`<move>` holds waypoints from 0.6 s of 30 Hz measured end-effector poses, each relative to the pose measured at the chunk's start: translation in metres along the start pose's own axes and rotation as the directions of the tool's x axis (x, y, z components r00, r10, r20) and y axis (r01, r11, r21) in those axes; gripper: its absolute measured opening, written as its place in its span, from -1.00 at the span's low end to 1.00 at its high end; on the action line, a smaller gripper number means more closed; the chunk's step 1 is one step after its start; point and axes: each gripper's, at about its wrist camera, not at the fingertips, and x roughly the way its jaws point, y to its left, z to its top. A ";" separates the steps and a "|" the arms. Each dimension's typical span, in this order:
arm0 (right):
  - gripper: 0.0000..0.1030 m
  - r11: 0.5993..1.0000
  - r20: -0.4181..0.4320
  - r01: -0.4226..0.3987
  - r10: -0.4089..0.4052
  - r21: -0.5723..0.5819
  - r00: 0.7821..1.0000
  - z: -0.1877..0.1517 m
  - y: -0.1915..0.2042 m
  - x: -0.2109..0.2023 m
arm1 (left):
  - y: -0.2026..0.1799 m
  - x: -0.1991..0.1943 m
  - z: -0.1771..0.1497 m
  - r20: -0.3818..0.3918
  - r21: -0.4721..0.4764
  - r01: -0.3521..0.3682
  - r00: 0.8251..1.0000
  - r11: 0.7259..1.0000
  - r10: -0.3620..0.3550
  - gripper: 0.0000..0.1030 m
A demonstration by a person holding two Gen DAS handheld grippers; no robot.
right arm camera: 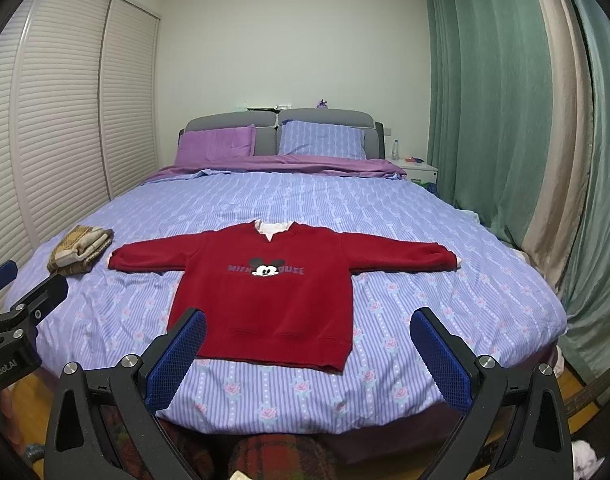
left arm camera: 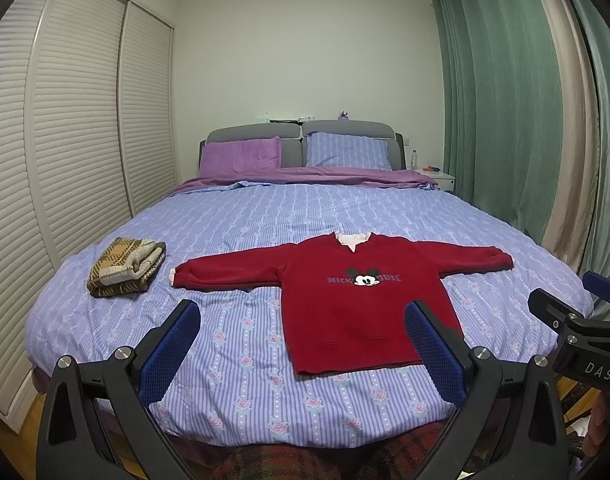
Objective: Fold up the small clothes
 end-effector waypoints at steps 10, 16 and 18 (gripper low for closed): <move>0.99 1.000 0.006 -0.002 0.002 -0.001 1.000 0.001 0.000 -0.002 | -0.001 -0.002 0.003 0.012 0.005 0.007 1.000 1.000 -0.007 1.00; 0.99 1.000 0.005 0.000 0.000 -0.001 1.000 0.002 -0.001 -0.003 | -0.004 0.001 0.005 0.014 0.008 0.011 1.000 1.000 -0.011 1.00; 0.99 1.000 0.006 0.000 0.000 0.000 1.000 0.002 -0.002 -0.003 | -0.005 0.002 0.006 0.013 0.009 0.014 1.000 1.000 -0.014 1.00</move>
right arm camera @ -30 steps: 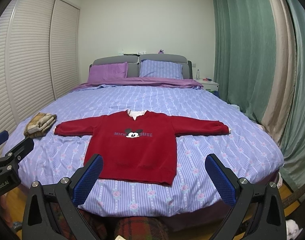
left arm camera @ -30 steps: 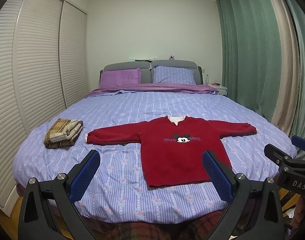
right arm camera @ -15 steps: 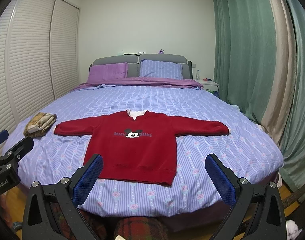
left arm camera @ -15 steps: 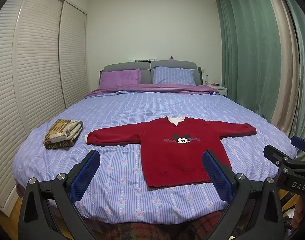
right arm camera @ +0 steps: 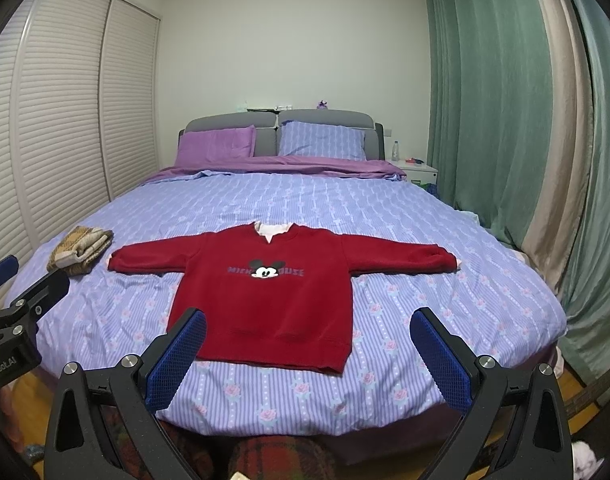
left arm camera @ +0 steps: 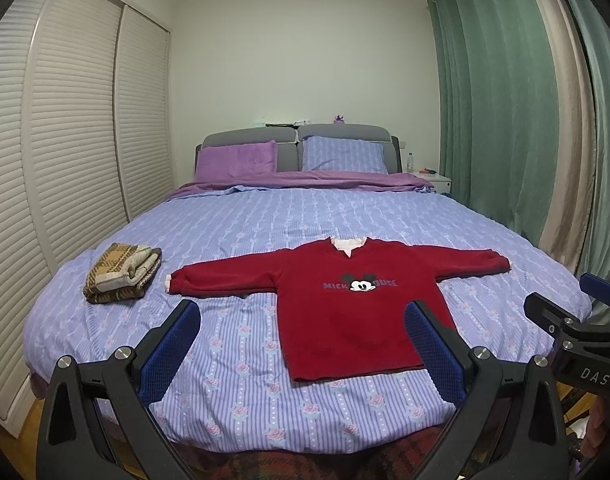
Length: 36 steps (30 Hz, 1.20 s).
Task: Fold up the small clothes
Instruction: 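Grasp the sweatshirt sleeve cuff with the right gripper and lift it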
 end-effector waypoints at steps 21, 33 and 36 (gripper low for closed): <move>0.99 0.970 -0.071 0.190 -0.181 0.154 0.981 0.032 -0.076 0.129 | -0.072 0.167 0.046 -0.110 0.045 0.190 0.977 0.981 -0.184 1.00; 0.99 0.872 -0.172 0.339 -0.295 0.354 0.940 0.040 -0.197 0.268 | -0.203 0.333 0.074 -0.214 0.113 0.299 0.939 0.948 -0.271 1.00; 0.90 0.842 -0.223 0.373 -0.306 0.390 0.925 0.035 -0.228 0.298 | -0.237 0.367 0.071 -0.251 0.122 0.323 0.925 0.939 -0.286 1.00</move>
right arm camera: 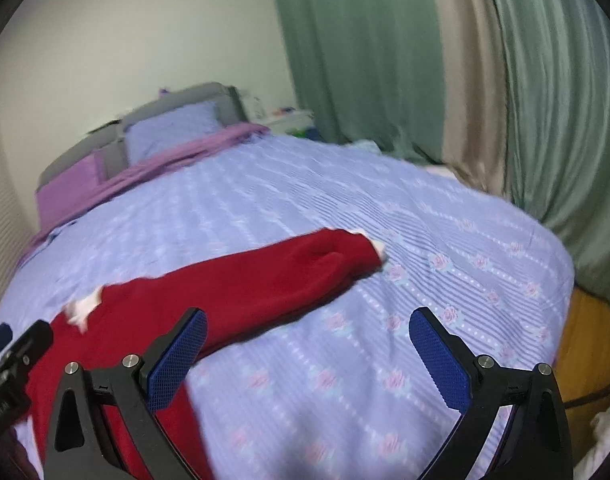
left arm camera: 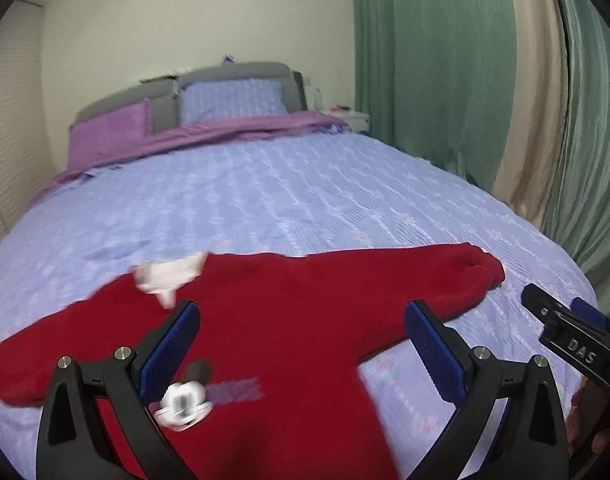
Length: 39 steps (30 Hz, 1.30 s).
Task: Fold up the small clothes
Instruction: 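Grasp the sweatshirt sleeve cuff with the right gripper and lift it, then fold the held sleeve across the sweatshirt body with the right gripper, release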
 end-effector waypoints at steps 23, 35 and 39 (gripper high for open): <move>-0.19 0.955 -0.207 -0.132 0.190 0.266 0.960 0.013 -0.060 0.168 | -0.033 0.107 0.002 -0.162 -0.005 -0.046 0.986 0.999 0.045 1.00; -0.54 0.983 -0.002 -0.171 0.171 -0.070 0.985 0.072 0.027 0.069 | 0.087 0.039 -0.001 -0.140 -0.134 -0.223 0.969 0.965 0.205 1.00; -0.54 0.948 0.065 -0.193 0.216 -0.254 0.974 0.089 0.092 0.024 | 0.132 0.004 -0.001 -0.120 -0.191 -0.274 0.960 0.943 0.254 1.00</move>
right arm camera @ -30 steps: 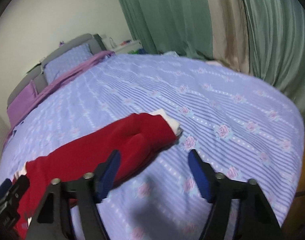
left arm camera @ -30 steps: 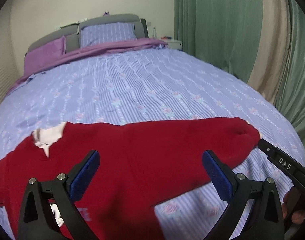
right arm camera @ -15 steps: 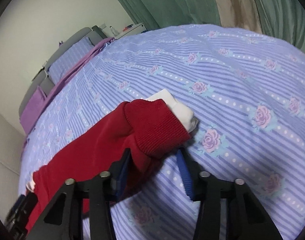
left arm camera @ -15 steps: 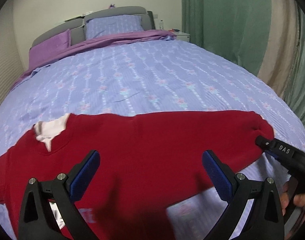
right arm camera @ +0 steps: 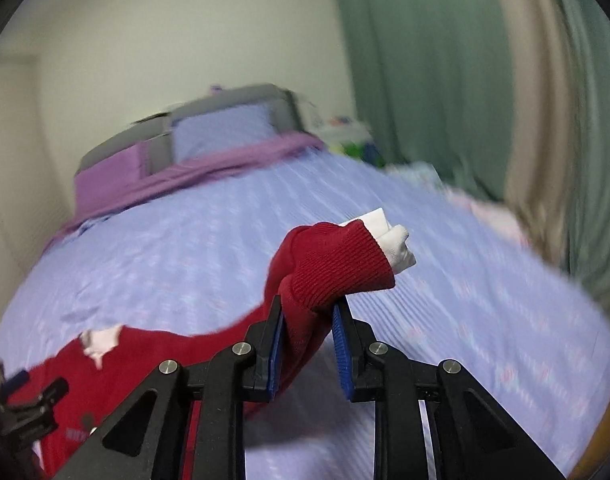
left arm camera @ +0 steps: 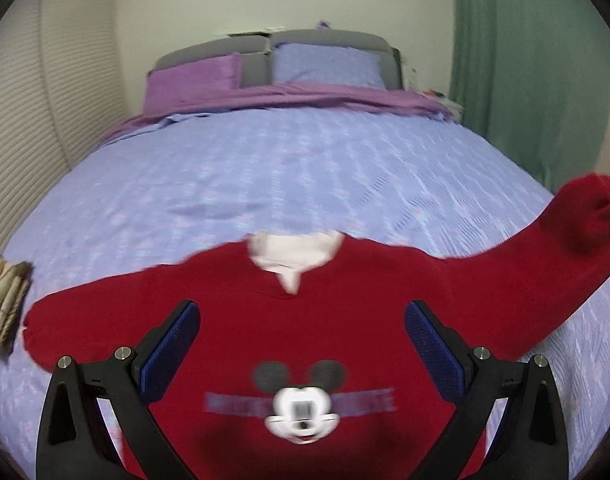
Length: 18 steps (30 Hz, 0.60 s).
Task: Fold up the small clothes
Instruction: 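Fold the held sleeve across the sweatshirt body with the right gripper, release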
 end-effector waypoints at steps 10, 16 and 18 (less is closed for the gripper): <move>-0.54 0.916 -0.058 -0.147 0.135 -0.373 0.989 -0.012 0.190 -0.010 | 0.109 -0.026 -0.011 0.028 -0.112 -0.097 0.995 0.989 0.101 1.00; -0.54 0.861 -0.198 -0.220 0.143 -0.459 0.970 -0.075 0.260 0.020 | 0.156 -0.018 -0.036 -0.008 -0.134 -0.138 0.990 0.981 0.138 1.00; -0.54 0.852 -0.244 -0.242 0.140 -0.464 0.960 -0.092 0.270 0.034 | 0.168 -0.016 -0.043 -0.019 -0.142 -0.151 0.989 0.978 0.149 1.00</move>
